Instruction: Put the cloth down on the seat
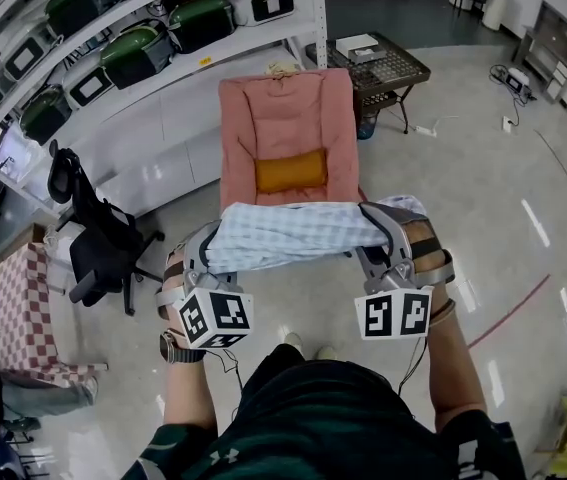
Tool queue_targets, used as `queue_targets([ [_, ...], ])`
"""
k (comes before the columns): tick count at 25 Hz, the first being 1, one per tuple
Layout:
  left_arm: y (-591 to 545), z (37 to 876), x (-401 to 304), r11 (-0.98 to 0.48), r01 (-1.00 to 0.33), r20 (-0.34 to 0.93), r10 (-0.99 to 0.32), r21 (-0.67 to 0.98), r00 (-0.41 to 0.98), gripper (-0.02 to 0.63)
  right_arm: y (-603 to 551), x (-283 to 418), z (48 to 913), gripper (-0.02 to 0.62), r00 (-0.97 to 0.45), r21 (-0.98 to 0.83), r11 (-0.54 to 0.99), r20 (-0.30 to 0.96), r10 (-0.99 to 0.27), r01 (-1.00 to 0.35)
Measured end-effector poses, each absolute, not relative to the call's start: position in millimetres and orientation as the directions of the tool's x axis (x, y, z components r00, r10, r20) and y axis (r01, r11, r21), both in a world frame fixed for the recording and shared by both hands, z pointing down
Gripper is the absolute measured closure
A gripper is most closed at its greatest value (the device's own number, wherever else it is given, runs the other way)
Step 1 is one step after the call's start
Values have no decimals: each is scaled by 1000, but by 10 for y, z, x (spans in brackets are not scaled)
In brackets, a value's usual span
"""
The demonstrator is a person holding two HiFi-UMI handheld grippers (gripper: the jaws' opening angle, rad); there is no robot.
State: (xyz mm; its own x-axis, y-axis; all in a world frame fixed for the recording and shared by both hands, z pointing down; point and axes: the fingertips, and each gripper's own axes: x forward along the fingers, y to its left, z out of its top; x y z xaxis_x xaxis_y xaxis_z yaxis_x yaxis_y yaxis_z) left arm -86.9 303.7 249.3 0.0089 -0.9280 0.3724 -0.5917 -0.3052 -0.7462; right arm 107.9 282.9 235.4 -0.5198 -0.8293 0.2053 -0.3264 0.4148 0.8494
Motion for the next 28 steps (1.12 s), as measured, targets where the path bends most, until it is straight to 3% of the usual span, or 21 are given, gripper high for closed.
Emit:
queue_targets([
  [28,476,3599,-1342,-543,-603,533,-817,-585,219,541,439,540,3231,462,-338,794,503,396,-854,-341],
])
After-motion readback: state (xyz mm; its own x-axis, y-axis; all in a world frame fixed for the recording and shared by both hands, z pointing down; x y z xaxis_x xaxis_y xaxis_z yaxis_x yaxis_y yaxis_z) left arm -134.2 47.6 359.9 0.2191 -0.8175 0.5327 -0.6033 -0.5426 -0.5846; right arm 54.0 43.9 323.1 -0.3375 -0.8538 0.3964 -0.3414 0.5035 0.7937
